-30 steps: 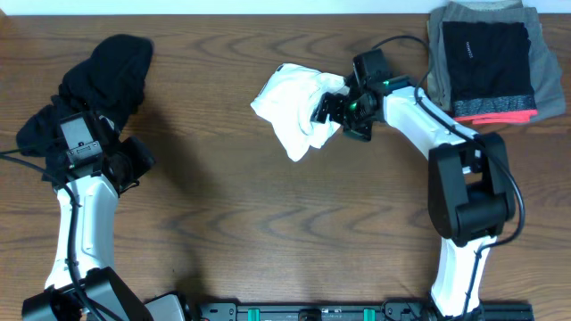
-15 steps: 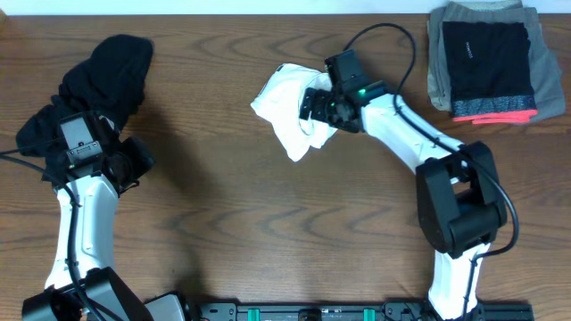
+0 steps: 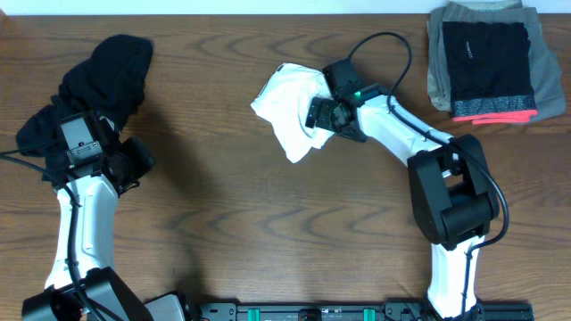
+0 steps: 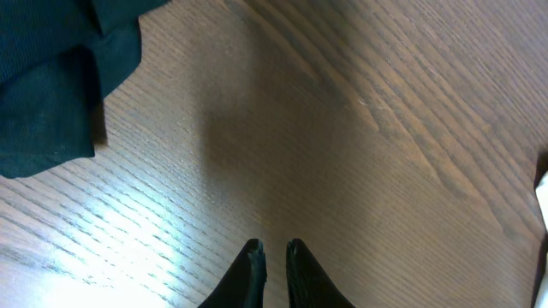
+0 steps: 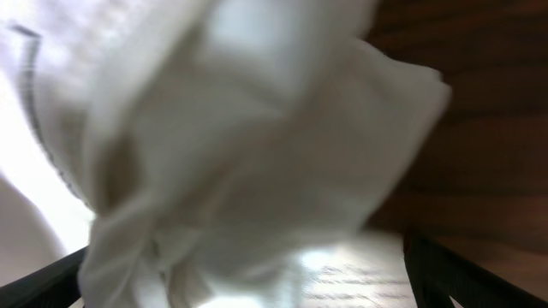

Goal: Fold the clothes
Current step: 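Grasp the white shirt bundle's right edge with the right gripper, then lift and carry the shirt bundle up-right onto the shorts stack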

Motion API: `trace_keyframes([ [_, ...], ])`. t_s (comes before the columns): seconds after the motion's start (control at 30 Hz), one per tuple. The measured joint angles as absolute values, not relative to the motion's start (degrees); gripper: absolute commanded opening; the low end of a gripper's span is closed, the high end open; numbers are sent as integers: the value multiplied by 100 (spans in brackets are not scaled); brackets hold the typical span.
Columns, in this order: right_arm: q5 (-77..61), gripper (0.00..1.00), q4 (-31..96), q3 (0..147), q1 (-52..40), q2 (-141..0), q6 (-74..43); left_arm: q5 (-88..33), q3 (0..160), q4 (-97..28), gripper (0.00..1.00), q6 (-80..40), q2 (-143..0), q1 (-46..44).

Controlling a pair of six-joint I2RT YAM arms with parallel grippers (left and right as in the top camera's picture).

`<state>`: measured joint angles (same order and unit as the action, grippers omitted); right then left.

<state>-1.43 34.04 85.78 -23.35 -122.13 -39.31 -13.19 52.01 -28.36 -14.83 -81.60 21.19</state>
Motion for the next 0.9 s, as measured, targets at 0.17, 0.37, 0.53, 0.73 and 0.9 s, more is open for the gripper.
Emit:
trace_keyframes([
  [0.17,-145,70,3446,8580,-2250,-12210,-3940,-1319,5201,-2840,13,-1481,-8160,2119],
  [0.37,-290,35,3173,8573,-2257,-12256,-3990,-1319,5201,-2849,13,-1481,-8160,2119],
  [0.53,-436,1,3103,8578,-2217,-12317,-4010,-1319,5201,-2856,13,-1483,-8160,2119],
  [0.73,-657,1,3013,8580,-1949,-12317,-3699,-1319,5201,-2873,13,-1481,-8160,2119],
  [0.9,-1033,1,3138,8674,-1525,-12283,-3017,-1319,5201,-2873,13,-1481,-8160,2119],
])
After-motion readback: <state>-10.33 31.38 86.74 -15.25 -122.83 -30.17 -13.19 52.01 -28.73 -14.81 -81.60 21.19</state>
